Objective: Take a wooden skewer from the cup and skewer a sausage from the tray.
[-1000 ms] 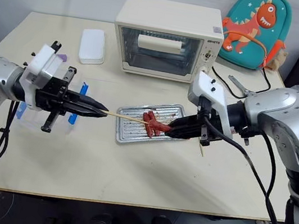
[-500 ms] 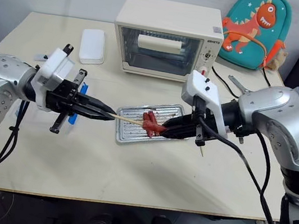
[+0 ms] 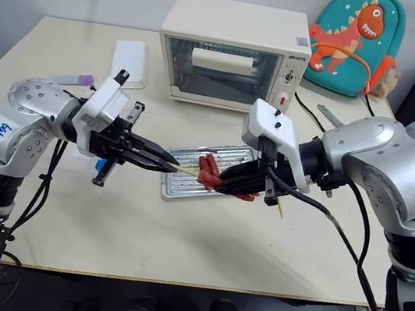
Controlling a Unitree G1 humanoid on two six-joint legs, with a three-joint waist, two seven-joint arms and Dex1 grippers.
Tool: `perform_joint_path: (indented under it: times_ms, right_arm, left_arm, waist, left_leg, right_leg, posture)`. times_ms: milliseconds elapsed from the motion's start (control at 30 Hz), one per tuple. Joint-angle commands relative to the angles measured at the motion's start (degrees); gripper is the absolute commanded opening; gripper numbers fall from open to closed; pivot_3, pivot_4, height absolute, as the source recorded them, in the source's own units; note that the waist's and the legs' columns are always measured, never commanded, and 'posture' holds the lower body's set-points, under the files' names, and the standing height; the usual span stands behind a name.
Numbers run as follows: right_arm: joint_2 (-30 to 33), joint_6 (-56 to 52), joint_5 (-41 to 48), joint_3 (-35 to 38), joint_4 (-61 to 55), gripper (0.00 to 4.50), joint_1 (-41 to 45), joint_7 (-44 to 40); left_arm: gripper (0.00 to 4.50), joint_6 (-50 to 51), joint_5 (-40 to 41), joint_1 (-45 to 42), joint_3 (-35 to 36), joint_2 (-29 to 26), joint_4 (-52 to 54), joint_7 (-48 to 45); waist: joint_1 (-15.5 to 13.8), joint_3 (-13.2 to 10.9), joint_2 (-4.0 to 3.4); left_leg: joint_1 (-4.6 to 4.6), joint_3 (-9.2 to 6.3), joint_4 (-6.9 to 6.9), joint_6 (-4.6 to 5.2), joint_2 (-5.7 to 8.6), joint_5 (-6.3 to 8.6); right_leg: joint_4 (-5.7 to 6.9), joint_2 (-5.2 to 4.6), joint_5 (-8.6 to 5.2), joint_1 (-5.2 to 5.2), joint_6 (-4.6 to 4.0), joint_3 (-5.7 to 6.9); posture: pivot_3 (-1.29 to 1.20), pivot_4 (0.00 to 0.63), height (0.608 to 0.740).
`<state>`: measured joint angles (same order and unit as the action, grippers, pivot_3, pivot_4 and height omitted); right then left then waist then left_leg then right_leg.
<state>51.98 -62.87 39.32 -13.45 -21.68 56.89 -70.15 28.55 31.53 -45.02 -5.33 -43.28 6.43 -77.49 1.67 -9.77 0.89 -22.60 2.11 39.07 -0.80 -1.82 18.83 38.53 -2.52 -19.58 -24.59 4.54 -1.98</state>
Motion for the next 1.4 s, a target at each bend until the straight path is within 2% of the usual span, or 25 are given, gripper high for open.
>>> perform_joint_path:
  times_ms: [33,200,400,500,533,600,800,967,1067,1267,1400]
  right_arm:
    - [0.4,1.0,0.5,1.1,-1.1,1.1,0.5,-0.7]
    - [1.8,2.4,-0.7,2.5,0.5,2.26,1.0,-0.7]
    - [2.4,1.8,0.5,5.5,2.5,2.26,1.4,0.3]
    - [1.1,1.7,2.3,8.4,3.0,2.26,0.9,1.5]
    - [0.0,0.8,3.6,9.7,3.5,2.54,0.9,2.4]
    - [-2.1,-0.4,5.6,11.7,4.7,2.74,1.2,4.0]
    - [-7.1,1.4,6.2,13.5,6.5,4.24,2.6,8.3]
    - [-8.7,2.4,5.4,12.6,7.9,4.24,3.4,8.8]
    - [-9.4,3.0,5.7,11.9,7.5,4.24,3.7,8.2]
    - [-10.3,2.4,6.2,12.1,7.2,4.24,4.0,8.9]
    - [-10.6,1.8,6.7,12.7,6.4,4.24,3.5,9.9]
  left_arm:
    - [0.0,-0.8,-0.7,0.5,1.7,-1.5,0.7,0.0]
    - [0.0,-0.4,-0.2,5.5,6.4,-5.2,2.0,2.2]
    - [0.0,3.1,2.6,18.7,18.3,-7.6,10.7,11.1]
    - [0.0,7.0,4.6,28.5,27.4,-4.3,19.4,20.6]
    - [0.0,8.0,5.0,31.9,30.3,-2.7,22.2,24.0]
    - [0.0,9.9,5.6,37.7,35.5,1.0,26.9,30.4]
    - [0.0,11.3,7.1,49.3,48.5,13.1,35.0,47.3]
    - [0.0,9.5,5.6,51.1,50.5,18.6,36.4,57.2]
    - [0.0,8.9,1.5,50.6,49.3,20.0,33.8,63.5]
    - [0.0,9.2,-1.5,47.8,45.5,17.9,27.2,66.4]
    - [0.0,8.7,-3.5,46.5,41.5,15.3,23.3,65.1]
  waist:
    - [0.0,0.0,0.0]
    - [0.1,0.0,0.0]
    - [0.0,0.0,0.0]
    - [0.0,0.0,0.0]
    - [0.0,0.0,0.0]
    - [0.0,0.0,0.01]
    - [-0.1,0.0,0.02]
    - [-0.3,0.1,0.09]
    - [-0.1,0.1,0.09]
    - [-0.1,0.1,0.1]
    - [-0.1,0.1,0.1]
  left_leg:
    - [0.0,0.0,0.0,0.0,0.0,0.0]
    - [0.0,-0.02,-0.01,0.0,-0.01,0.0]
    - [0.0,-0.06,-0.04,0.02,-0.01,0.02]
    - [0.0,-0.08,-0.03,0.06,-0.02,0.09]
    - [-0.01,-0.08,-0.03,0.06,-0.02,0.09]
    - [0.0,-0.11,-0.04,0.09,-0.03,0.11]
    - [0.07,-0.1,-0.01,0.09,-0.01,0.12]
    - [0.07,-0.12,0.01,0.08,0.03,0.13]
    - [0.07,-0.11,0.01,0.11,0.05,0.14]
    - [0.08,-0.08,-0.01,0.11,0.03,0.15]
    - [0.08,-0.09,-0.01,0.1,0.03,0.14]
  right_leg:
    - [0.0,0.0,0.0,-0.01,0.0,0.0]
    - [0.01,0.0,0.0,-0.02,0.0,-0.01]
    - [0.0,-0.02,0.0,-0.04,0.0,-0.03]
    - [0.01,-0.06,0.0,-0.03,0.0,-0.03]
    - [0.0,-0.08,0.0,-0.03,0.0,-0.03]
    - [-0.03,-0.1,0.0,0.0,0.0,-0.02]
    - [0.01,-0.1,0.0,0.06,0.0,-0.03]
    - [0.01,-0.13,0.0,0.09,0.01,-0.01]
    - [-0.01,-0.13,0.01,0.1,0.01,-0.01]
    - [-0.02,-0.08,0.01,0.09,0.01,0.01]
    - [-0.01,-0.09,0.01,0.09,0.01,0.01]
  posture:
    - [0.0,0.15,0.74]
    - [0.0,0.15,0.74]
    - [0.0,0.15,0.74]
    - [0.0,0.15,0.74]
    - [0.0,0.15,0.74]
    - [0.0,0.15,0.74]
    - [0.0,0.15,0.74]
    - [0.0,0.15,0.74]
    - [0.0,0.15,0.74]
    - [0.0,0.15,0.74]
    - [0.0,0.15,0.74]
